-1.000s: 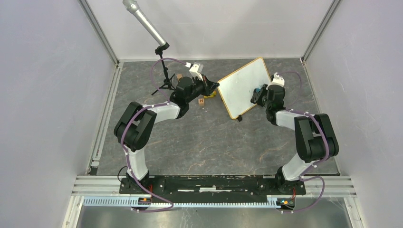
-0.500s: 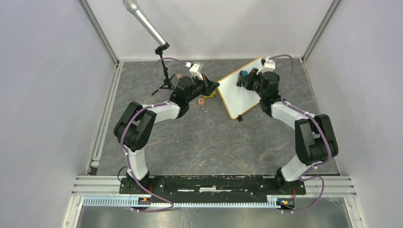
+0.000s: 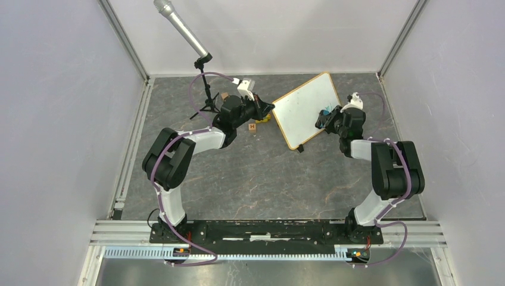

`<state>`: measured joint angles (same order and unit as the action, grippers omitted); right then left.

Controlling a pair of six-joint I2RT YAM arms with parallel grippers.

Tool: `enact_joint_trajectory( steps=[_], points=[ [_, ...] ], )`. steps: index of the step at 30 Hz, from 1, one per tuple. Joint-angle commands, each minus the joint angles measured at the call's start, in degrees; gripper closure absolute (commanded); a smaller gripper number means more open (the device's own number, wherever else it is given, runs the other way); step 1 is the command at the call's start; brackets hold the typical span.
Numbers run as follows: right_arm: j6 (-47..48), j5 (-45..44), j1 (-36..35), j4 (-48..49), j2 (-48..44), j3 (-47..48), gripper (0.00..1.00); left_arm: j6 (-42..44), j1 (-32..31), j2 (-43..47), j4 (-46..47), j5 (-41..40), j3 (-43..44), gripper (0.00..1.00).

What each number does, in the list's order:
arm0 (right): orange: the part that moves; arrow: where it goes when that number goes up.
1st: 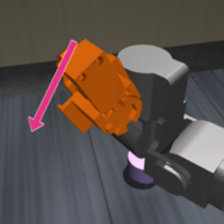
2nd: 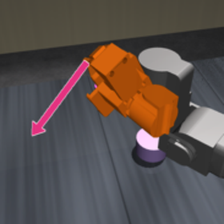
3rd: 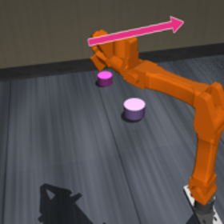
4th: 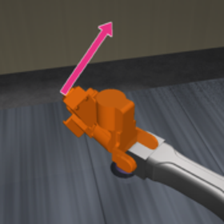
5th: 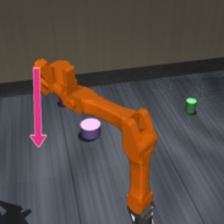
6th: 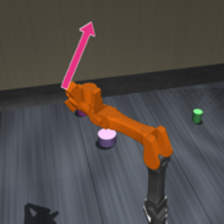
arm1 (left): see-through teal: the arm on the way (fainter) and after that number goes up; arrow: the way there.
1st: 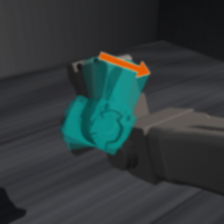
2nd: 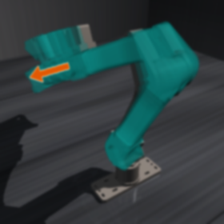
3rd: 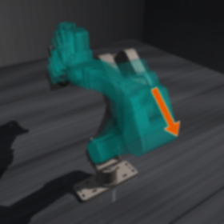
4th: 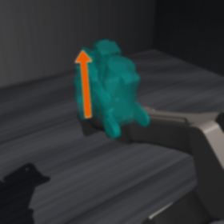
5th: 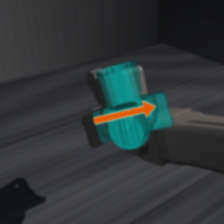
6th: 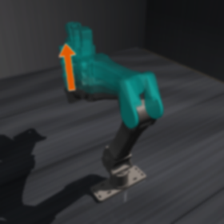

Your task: Erase the whiteboard

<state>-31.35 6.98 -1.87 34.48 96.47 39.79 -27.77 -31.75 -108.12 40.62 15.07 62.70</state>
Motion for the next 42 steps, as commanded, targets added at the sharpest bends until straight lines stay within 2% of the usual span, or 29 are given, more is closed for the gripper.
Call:
enact_joint_trajectory(
  steps=[1, 5, 10, 14, 21, 26, 32, 36, 39, 42],
  points=[
    [3.7, 1.5, -2.2, -4.4, -3.7, 4.5, 0.86, 3.2, -2.0, 0.7, -4.6, 4.8, -0.5, 0.98],
    [4.3, 1.6, -3.9, -3.0, -6.0, 8.7, 0.86, 3.2, -2.1, 0.7, -4.5, 4.7, -0.5, 0.98],
    [1.5, 2.3, -3.6, -4.5, 0.9, 15.1, 0.86, 2.9, -2.0, 0.4, -4.5, 4.1, -0.6, 0.98],
    [0.2, 2.9, -1.5, -3.5, 5.0, 11.1, 0.87, 2.8, -2.0, 0.1, -4.7, 4.2, -0.2, 0.98],
    [1.4, 1.1, 2.3, -4.1, 3.5, 1.0, 0.87, 2.9, -2.0, 0.6, -4.5, 4.0, -0.6, 0.98],
    [2.7, 1.0, 2.8, -6.5, 2.7, 3.5, 0.87, 2.8, -1.9, 0.4, -4.4, 4.2, -0.5, 0.98],
    [3.6, 4.3, 0.0, -2.0, -2.5, 6.6, 0.86, 2.6, -2.0, 0.4, -4.4, 4.3, -0.5, 0.98],
    [1.3, 6.4, -0.6, 1.2, 0.5, 10.4, 0.86, 2.0, -1.9, -0.3, -4.1, 4.9, -0.1, 0.98],
    [0.7, 5.5, 0.0, 0.0, 5.0, 13.3, 0.87, 2.2, -2.0, 0.0, -4.3, 4.7, -0.2, 0.98],
    [-0.5, 5.1, 1.5, -0.1, 7.3, 11.6, 0.87, 2.4, -1.9, 0.2, -4.4, 4.4, -0.4, 0.98]
  ],
)
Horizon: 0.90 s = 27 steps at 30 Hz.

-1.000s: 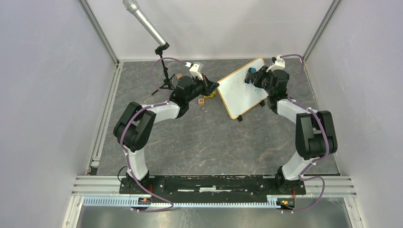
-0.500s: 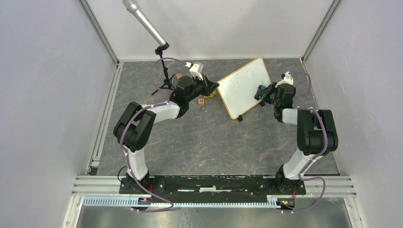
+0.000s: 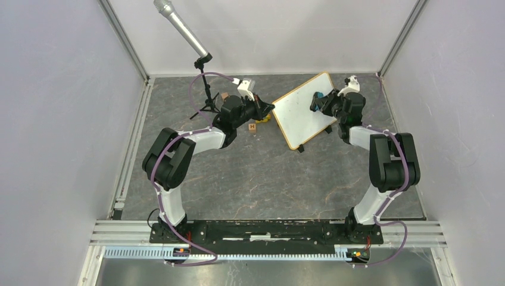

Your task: Erase the whiteboard

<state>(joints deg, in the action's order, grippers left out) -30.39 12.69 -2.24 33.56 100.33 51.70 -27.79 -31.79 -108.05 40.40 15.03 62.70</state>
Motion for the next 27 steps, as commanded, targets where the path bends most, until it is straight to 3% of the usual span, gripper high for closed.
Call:
enact_joint_trajectory(
  steps=[1, 10, 20, 27],
  points=[
    [-1.8, -1.2, 2.7, 0.8, 3.6, -1.8, 0.87, 2.4, -1.9, 0.2, -4.2, 4.5, -0.4, 0.98],
    [-3.7, -0.3, 9.3, 2.5, 3.5, -10.4, 0.88, 2.0, -1.6, 0.6, -3.6, 4.6, -0.8, 0.98],
    [-1.3, -0.7, 2.6, 2.5, 0.0, 0.6, 0.87, 1.5, -1.6, -0.1, -3.2, 5.1, -0.5, 0.98],
    [-5.1, 0.0, 4.8, 4.2, 7.8, 2.6, 0.87, 1.7, -1.7, -0.1, -3.5, 5.1, -0.5, 0.98]
  ],
)
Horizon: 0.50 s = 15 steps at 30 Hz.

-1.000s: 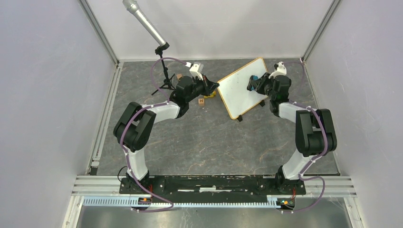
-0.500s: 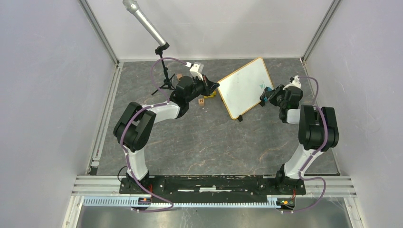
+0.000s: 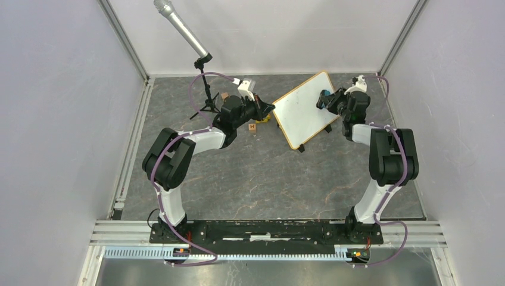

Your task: Erase the whiteboard

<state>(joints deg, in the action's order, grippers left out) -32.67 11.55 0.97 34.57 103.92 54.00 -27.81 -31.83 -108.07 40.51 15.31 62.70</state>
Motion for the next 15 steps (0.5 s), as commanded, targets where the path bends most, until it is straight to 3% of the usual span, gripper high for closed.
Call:
enact_joint_trajectory(
  steps=[1, 8, 15],
  points=[
    [-3.5, 1.4, 2.6, 4.0, 5.0, -0.8, 0.87, 1.7, -1.6, 0.0, -3.6, 4.8, -0.5, 0.98],
    [-1.7, 1.4, 7.0, 0.9, 7.8, -3.4, 0.88, 1.5, -1.6, 0.1, -3.3, 4.6, -0.7, 0.98],
    [1.2, 0.2, 4.7, -1.2, 3.3, -0.1, 0.88, 1.5, -1.6, 0.1, -3.3, 4.5, -0.8, 0.98]
  ],
)
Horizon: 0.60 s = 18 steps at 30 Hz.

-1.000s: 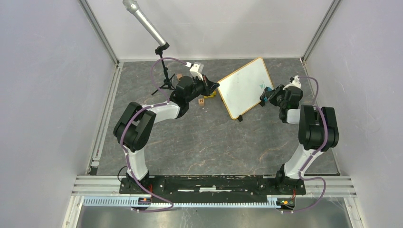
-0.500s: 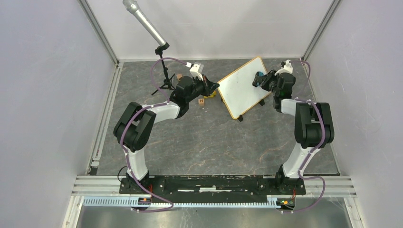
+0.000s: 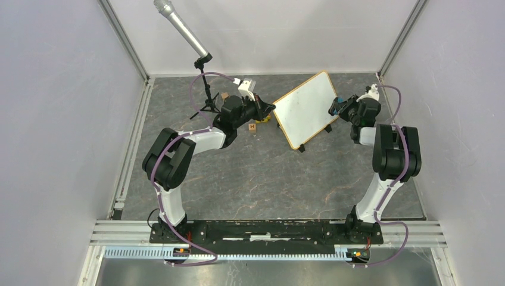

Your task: Erase the whiteboard

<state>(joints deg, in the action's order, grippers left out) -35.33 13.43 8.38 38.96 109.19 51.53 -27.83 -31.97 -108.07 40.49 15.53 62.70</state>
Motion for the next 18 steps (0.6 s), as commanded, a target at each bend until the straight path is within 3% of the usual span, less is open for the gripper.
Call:
enact_joint_trajectory(
  steps=[1, 5, 9, 13, 18],
  points=[
    [4.8, -2.2, -4.0, -5.7, -2.8, 3.5, 0.88, 1.6, -1.4, 0.1, -3.3, 4.2, -0.8, 0.98],
    [5.7, -2.7, -7.0, -3.8, -3.4, 7.7, 0.87, 1.6, -1.4, -0.2, -3.5, 4.3, -0.6, 0.98],
    [5.0, -2.7, -5.4, -5.8, 1.5, 11.0, 0.87, 1.8, -1.4, -0.1, -3.7, 4.2, -0.6, 0.98],
    [2.1, -0.3, -1.5, -5.5, 5.7, 8.3, 0.88, 1.8, -1.4, -0.6, -3.9, 4.3, 0.0, 0.98],
    [5.9, -3.3, 1.3, -8.9, 1.7, 1.7, 0.88, 1.9, -1.5, -0.1, -3.9, 4.2, -0.3, 0.98]
  ],
)
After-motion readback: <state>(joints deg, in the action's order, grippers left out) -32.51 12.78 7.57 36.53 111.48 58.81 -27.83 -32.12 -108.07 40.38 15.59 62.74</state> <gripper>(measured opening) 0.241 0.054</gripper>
